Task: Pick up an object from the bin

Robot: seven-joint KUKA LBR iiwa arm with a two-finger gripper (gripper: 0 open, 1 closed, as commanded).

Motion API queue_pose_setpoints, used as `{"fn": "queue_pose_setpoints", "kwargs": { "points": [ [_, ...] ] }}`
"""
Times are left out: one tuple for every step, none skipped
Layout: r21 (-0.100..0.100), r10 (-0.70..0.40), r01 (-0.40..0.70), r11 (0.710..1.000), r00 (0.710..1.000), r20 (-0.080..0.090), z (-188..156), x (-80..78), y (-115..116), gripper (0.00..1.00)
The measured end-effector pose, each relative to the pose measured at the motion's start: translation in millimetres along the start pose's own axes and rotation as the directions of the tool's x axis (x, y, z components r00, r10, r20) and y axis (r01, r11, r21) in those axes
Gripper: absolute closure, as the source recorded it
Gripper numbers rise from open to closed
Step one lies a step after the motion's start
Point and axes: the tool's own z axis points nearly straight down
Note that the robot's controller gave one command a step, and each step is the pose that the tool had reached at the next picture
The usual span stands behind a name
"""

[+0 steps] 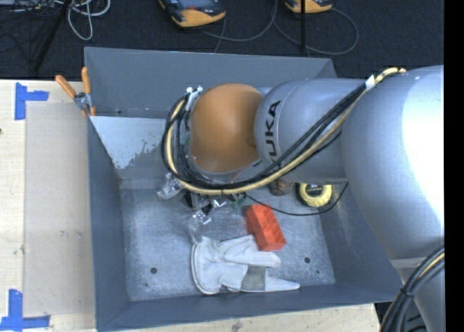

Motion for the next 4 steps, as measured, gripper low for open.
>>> {"fn": "queue_pose_setpoints", "kwargs": {
  "points": [
    [0.002, -0.034, 0.034, 0.999, 0.999, -0.01, -39, 34.5, -25, 0.0],
    [0.01, -0.021, 0.021, 1.0, 1.0, 0.01, -57, 57.4, -7, 0.0],
    [0.005, 0.111, -0.111, 0.994, 0.994, 0.002, -21, 43.4, -24, 0.0],
    [0.011, -0.254, 0.254, 0.967, 0.967, 0.009, -13, 68.7, -54, 1.0]
  ]
}}
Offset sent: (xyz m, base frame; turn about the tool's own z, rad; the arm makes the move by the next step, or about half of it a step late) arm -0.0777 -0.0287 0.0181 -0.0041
